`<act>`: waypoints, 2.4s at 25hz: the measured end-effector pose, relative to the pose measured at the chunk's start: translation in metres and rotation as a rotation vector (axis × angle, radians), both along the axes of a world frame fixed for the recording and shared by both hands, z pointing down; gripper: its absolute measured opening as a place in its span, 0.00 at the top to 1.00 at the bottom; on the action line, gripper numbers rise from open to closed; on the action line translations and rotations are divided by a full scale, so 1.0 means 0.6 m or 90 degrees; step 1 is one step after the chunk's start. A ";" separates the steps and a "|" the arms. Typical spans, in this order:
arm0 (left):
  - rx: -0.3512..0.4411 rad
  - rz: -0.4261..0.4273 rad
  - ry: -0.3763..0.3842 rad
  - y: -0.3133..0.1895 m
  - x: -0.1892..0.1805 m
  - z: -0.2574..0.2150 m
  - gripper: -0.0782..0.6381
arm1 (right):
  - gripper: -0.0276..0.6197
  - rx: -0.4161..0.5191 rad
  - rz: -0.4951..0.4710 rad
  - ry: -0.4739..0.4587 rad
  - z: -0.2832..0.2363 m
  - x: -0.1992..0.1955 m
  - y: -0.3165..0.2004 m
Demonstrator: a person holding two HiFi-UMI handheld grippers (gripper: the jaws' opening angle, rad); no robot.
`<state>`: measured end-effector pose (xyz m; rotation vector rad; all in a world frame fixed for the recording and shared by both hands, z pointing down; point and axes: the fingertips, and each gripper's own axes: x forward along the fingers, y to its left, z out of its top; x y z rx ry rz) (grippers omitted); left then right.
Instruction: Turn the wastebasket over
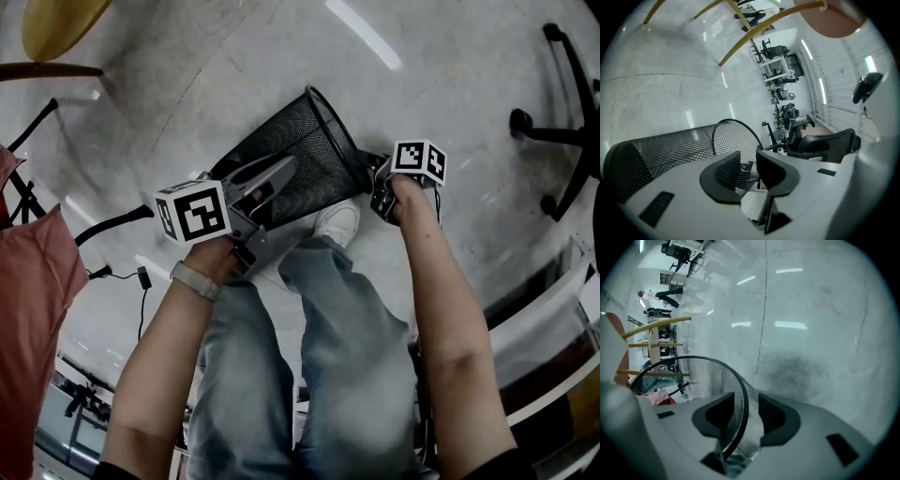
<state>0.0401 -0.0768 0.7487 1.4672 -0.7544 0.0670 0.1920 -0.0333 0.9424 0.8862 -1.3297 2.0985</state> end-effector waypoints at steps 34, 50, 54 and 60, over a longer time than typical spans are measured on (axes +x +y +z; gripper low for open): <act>-0.033 -0.032 -0.170 0.277 -0.137 0.098 0.43 | 0.63 0.328 -0.510 0.061 -0.286 -0.151 -0.058; -0.042 0.024 -0.209 0.284 -0.137 0.055 0.51 | 0.68 0.360 -0.543 -0.013 -0.315 -0.218 -0.091; -0.031 -0.016 -0.241 0.275 -0.185 0.002 0.52 | 0.68 0.362 -0.513 -0.101 -0.322 -0.256 -0.103; -0.006 -0.034 -0.273 0.265 -0.224 -0.074 0.53 | 0.68 0.359 -0.471 -0.228 -0.320 -0.300 -0.112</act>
